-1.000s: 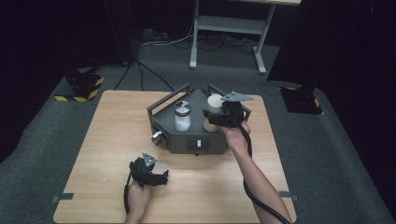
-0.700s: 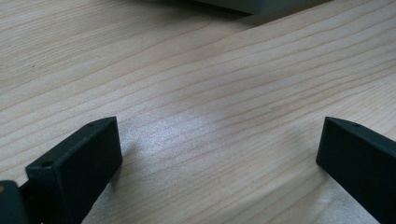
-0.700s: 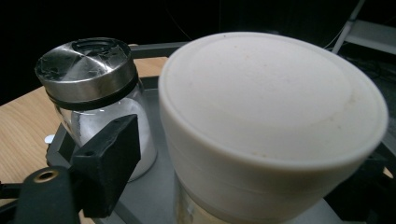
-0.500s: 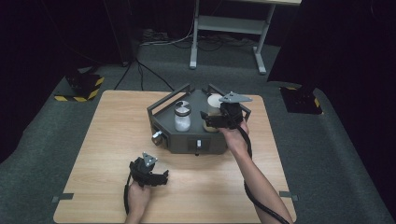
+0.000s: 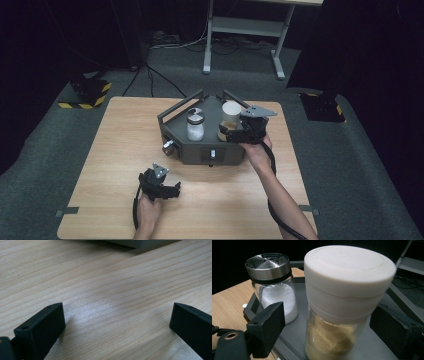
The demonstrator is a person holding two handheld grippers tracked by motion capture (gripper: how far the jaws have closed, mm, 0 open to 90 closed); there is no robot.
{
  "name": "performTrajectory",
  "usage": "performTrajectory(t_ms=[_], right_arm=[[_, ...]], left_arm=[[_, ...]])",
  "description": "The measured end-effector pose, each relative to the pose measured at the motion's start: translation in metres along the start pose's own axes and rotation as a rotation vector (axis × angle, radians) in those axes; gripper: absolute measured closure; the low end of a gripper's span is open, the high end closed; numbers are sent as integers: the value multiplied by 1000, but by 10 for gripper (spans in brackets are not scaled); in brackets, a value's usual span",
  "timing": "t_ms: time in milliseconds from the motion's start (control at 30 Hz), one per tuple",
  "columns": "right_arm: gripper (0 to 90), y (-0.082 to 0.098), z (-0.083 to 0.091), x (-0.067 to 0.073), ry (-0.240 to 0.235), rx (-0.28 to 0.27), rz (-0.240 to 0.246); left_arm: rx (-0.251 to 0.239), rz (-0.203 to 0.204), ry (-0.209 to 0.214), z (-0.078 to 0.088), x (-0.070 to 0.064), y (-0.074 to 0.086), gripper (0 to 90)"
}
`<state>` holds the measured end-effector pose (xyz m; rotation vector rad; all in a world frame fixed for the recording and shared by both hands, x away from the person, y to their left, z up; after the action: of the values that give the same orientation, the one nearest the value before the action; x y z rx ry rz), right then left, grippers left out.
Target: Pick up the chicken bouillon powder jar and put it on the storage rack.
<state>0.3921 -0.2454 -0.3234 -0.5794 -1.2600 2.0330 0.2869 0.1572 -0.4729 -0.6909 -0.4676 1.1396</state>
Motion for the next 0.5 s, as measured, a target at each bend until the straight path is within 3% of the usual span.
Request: performTrajectory(t_ms=[500], right_arm=[[130,20,24,-8,30,-21,-16]], left_arm=[[0,2,-3,0,-1,0,1]])
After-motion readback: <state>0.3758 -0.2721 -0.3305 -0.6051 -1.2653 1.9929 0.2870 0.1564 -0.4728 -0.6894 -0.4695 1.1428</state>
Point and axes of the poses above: each handheld gripper's, and its own axes: z roughly backward along the jaws, y roughly out of its underside, x roughly to its left, the point moved 3 cm from there along -z, roughly forward along the jaws, and after that the axes turned 1 degree about x, right-handed, at the moved point
